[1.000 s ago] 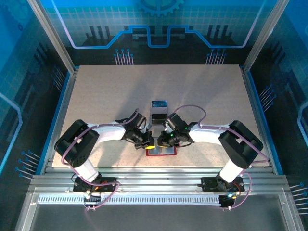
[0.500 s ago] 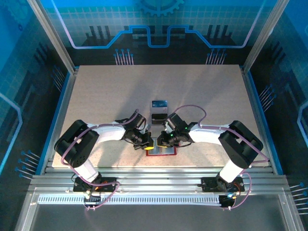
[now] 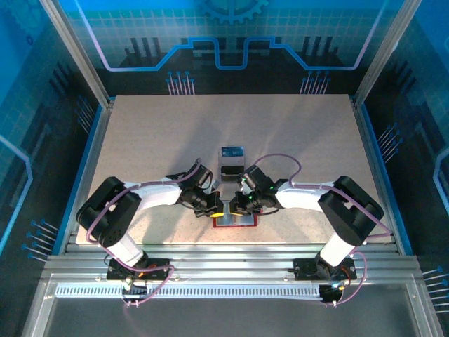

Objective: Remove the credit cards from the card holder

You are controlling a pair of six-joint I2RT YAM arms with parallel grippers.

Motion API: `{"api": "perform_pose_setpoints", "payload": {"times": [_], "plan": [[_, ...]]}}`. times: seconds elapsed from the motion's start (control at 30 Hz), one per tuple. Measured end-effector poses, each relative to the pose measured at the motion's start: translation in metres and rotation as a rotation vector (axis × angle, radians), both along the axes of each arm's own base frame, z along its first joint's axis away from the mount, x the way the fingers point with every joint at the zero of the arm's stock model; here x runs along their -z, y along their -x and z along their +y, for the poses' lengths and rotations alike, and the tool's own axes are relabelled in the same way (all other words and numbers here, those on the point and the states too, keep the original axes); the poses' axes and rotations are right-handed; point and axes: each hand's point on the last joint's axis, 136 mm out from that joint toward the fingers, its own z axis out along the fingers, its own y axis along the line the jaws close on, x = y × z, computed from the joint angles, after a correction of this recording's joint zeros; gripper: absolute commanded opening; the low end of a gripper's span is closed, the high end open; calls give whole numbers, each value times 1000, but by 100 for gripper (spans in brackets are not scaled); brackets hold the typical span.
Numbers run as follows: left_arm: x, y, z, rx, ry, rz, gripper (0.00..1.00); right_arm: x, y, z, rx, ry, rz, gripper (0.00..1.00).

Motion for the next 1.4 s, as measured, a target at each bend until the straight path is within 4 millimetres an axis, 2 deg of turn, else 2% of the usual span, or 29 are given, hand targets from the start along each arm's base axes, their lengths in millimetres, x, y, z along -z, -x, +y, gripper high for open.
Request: {"api": "perform_pose_setpoints", "payload": {"times": [0.1, 0.2, 0.47, 1.4], "plan": [[1, -1, 1, -2, -5, -3, 0, 4, 1, 0, -2, 3, 13, 12], [2, 0, 3, -3, -17, -5, 0, 8, 2, 0, 2, 11, 27, 18], [4, 1, 5, -2, -29, 3, 0, 7, 1, 1, 3, 3, 23, 25], [7, 4, 10, 4, -57, -4, 0, 6, -3, -8, 9, 82, 6, 25]]}}
